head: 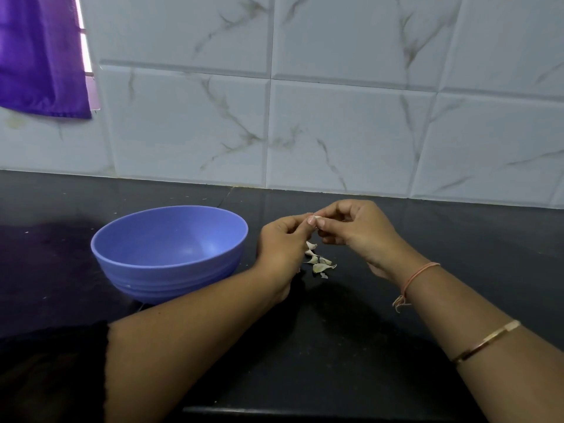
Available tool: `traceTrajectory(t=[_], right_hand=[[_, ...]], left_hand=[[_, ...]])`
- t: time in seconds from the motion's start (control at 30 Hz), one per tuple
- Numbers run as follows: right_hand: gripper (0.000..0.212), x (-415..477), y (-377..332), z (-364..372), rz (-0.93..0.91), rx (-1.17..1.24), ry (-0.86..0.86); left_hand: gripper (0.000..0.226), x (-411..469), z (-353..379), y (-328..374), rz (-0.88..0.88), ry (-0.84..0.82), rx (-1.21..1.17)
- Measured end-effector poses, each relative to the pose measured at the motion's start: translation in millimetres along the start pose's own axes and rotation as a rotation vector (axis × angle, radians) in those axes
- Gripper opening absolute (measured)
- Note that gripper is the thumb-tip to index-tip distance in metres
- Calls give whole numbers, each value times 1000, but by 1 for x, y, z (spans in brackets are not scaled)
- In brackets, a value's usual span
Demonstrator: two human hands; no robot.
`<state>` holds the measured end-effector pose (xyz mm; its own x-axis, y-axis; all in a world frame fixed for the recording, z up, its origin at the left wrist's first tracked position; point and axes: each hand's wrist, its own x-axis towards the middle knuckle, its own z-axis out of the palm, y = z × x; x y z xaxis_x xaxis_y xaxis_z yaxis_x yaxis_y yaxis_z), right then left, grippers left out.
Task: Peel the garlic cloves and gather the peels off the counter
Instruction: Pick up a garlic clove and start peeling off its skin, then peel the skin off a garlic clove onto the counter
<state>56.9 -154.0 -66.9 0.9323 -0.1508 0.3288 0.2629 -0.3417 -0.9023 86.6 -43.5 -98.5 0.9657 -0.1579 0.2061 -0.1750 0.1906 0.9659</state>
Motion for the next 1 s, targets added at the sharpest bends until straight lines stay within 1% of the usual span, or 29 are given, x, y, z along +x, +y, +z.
traceTrajectory(t=[0.1, 0.27, 0.5, 0.63, 0.73, 0.87, 1.0], right_hand=[[6, 1, 0, 1, -53, -107, 39], [6, 3, 1, 1, -78, -179, 95], [8, 0, -2, 5, -134, -313, 177], [10, -1, -4, 5, -193, -458, 200], [8, 1, -1, 4, -139, -373, 188], [10, 3, 3, -3, -27, -132, 77], [8, 3, 3, -6, 42, -27, 14]], left_hand=[[11, 0, -2, 2, -7, 42, -1], [17, -2, -3, 3, -42, 63, -75], [10, -3, -4, 2, -66, 101, -105], [10, -3, -5, 1, -76, 111, -81], [11, -3, -5, 1, -61, 126, -54], [19, -3, -3, 2, 0, 107, -13], [23, 0, -4, 1, 48, 111, 83]])
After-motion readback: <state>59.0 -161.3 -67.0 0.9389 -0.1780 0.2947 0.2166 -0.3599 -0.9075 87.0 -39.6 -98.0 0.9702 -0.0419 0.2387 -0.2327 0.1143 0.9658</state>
